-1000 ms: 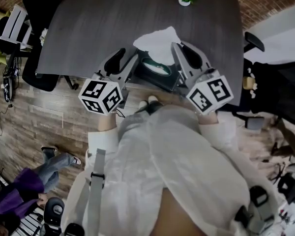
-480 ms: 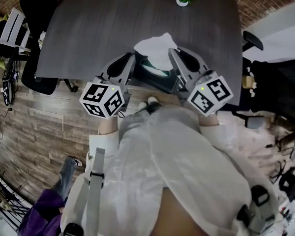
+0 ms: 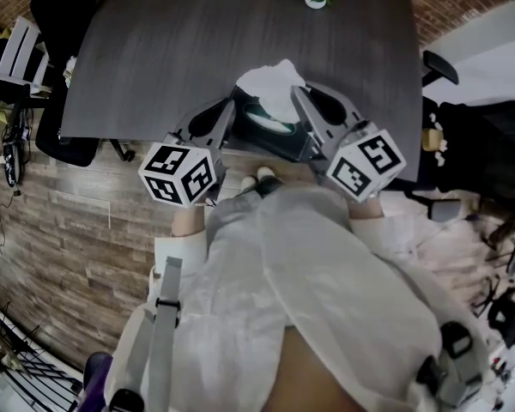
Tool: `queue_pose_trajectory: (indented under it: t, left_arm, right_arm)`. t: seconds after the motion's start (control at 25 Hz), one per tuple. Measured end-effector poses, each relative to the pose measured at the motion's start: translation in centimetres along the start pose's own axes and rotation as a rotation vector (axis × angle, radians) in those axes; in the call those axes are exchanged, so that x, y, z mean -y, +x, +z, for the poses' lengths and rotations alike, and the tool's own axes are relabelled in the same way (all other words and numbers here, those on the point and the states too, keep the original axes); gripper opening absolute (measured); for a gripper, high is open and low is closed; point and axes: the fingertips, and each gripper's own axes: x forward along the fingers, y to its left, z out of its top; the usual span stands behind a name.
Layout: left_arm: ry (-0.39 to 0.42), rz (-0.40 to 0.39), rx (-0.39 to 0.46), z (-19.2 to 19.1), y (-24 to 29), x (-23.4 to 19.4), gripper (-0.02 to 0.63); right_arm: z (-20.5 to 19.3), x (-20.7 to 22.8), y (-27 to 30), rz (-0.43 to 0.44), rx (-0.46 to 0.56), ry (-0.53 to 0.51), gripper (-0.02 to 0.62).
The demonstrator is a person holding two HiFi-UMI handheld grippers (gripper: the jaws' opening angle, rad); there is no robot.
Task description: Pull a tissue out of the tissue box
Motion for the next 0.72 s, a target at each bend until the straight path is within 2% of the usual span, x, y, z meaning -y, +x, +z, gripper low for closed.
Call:
queue_pose_trajectory:
  t: [0.72]
  left_arm:
    - [0.002, -0.024, -0.05, -0.97, 0.54, 0.66, 0.005]
  right_arm:
    - [0.18, -0.61, -0.27, 0.028, 0.002, -0.047, 0.008]
